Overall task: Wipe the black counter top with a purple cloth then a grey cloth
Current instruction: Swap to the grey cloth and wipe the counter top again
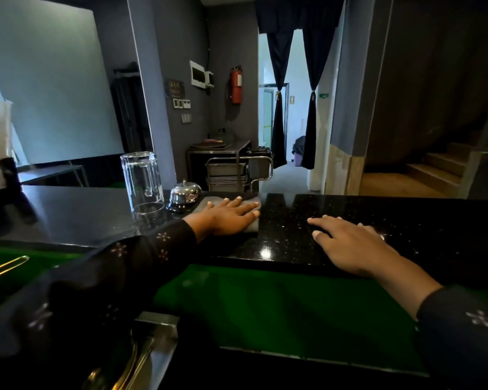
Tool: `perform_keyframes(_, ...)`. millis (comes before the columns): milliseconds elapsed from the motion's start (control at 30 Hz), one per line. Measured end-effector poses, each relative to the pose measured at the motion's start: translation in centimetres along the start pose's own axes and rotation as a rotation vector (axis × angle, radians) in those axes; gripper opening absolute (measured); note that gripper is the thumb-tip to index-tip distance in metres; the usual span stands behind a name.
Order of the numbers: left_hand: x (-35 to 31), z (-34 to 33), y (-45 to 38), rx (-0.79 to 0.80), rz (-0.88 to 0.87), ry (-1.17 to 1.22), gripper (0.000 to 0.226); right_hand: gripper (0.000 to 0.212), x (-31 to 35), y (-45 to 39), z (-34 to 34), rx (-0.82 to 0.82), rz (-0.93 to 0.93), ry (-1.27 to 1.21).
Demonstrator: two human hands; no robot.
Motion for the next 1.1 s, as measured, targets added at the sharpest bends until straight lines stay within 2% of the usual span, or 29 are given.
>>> perform_keyframes(167, -1.6, 0.0, 1.8, -0.034, 0.034, 0.023, 0.053, 0.046, -0.1, 0.0, 0.0, -0.004, 0.003, -0.018)
perform_keyframes(367, -5.2, -0.7, 7.6, -0.033, -0.105, -0.021, 0.051, 0.048, 0.2, 0.4, -0.1, 0.018, -0.013, -0.015)
perform_keyframes(467, -5.6, -0.8, 9.4, -0.043, -0.117, -0.036, 0.050, 0.049, -0.1, 0.1, -0.1, 0.035, -0.006, -0.009)
perform_keyframes(867, -6.4, 0.6, 1.5, 0.025, 0.068, 0.057, 0.056, 0.047, -0.2, -0.1, 0.1, 0.000, 0.002, 0.017)
perform_keyframes(967, -6.9, 0.3, 3.0, 0.025, 0.042, 0.054, 0.056, 0.047, 0.1, 0.0, 0.3, 0.010, -0.006, 0.015)
perform_keyframes(1100, -6.5, -0.9, 6.7, -0.009, -0.079, 0.008, 0.052, 0.047, -0.1, -0.1, -0.1, 0.031, -0.008, -0.005)
Point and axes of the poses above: each hand's wrist, its own y-axis away from the middle knuckle, its own z-axis out of the back of the hand, x = y × z, the point moved 3 cm from there along -y, towards the middle knuckle, and after that the axes turned 8 degrees about -y, right-handed, at the moved point
